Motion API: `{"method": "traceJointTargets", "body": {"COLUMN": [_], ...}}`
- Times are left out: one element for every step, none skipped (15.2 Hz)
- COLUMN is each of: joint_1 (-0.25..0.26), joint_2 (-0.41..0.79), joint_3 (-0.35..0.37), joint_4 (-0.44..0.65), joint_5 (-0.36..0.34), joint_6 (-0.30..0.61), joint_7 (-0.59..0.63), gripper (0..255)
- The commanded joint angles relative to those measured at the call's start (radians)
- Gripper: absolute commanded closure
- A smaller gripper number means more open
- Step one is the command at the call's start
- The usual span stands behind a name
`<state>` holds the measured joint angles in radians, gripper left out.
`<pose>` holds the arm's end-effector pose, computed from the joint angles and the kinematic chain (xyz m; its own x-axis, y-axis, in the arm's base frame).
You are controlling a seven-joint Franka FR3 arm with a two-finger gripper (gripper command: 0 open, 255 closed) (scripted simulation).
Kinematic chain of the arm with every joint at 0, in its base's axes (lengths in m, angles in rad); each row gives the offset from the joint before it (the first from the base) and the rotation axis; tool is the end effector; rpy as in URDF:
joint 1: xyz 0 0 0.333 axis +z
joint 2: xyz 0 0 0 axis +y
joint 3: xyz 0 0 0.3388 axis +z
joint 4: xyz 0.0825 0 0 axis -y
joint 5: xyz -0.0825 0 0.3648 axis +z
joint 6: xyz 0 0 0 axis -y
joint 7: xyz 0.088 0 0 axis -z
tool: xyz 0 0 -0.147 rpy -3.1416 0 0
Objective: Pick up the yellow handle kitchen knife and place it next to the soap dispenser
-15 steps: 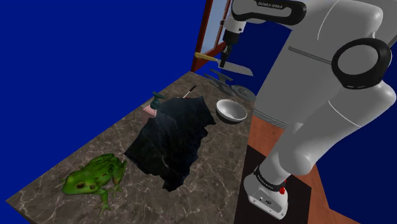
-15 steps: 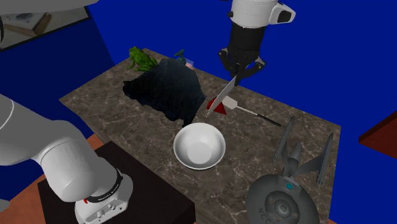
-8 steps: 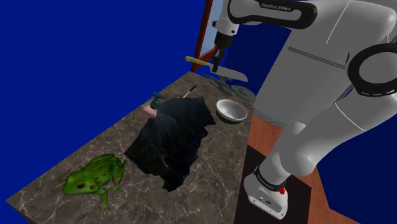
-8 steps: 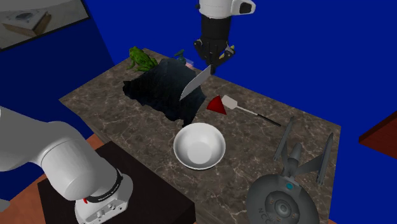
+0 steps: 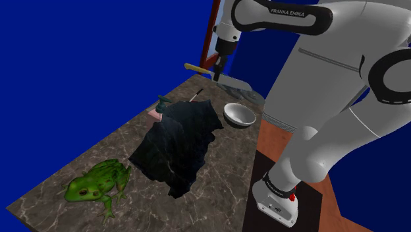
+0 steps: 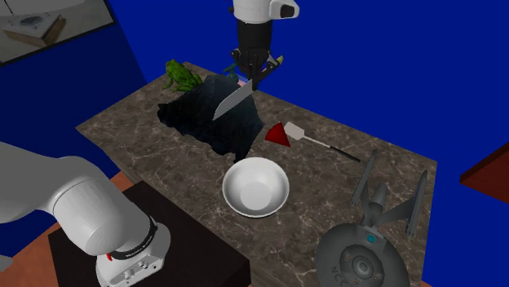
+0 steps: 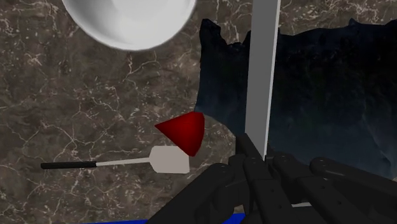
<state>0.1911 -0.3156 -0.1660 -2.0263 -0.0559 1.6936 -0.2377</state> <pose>0.4328 -0.0049 0.5608 0.9612 0.2752 -0.0213 0.2752 -0.9614 -0.0010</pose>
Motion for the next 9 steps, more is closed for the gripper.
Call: {"method": "traceJointTargets", "body": {"joint_1": [0.000, -0.001, -0.001, -0.001, -0.001, -0.001, -0.002, -0.002, -0.002], "joint_2": [-0.002, -0.002, -0.003, -0.003, -0.003, -0.002, -0.002, -0.001, 0.000], "joint_3": [0.000, -0.001, -0.001, -0.002, -0.002, -0.003, -0.003, -0.004, -0.004], "joint_4": [-0.028, -0.042, -0.056, -0.070, -0.083, -0.096, -0.109, -0.122, -0.134], "joint_5": [-0.001, -0.001, -0.001, -0.002, -0.002, -0.002, -0.002, -0.003, -0.003], "joint_6": [0.027, 0.040, 0.054, 0.067, 0.080, 0.094, 0.107, 0.121, 0.134], "joint_7": [0.001, 0.001, 0.002, 0.002, 0.002, 0.002, 0.002, 0.002, 0.002], "gripper": [255, 255, 255, 255, 255, 255, 255, 255, 255]}}
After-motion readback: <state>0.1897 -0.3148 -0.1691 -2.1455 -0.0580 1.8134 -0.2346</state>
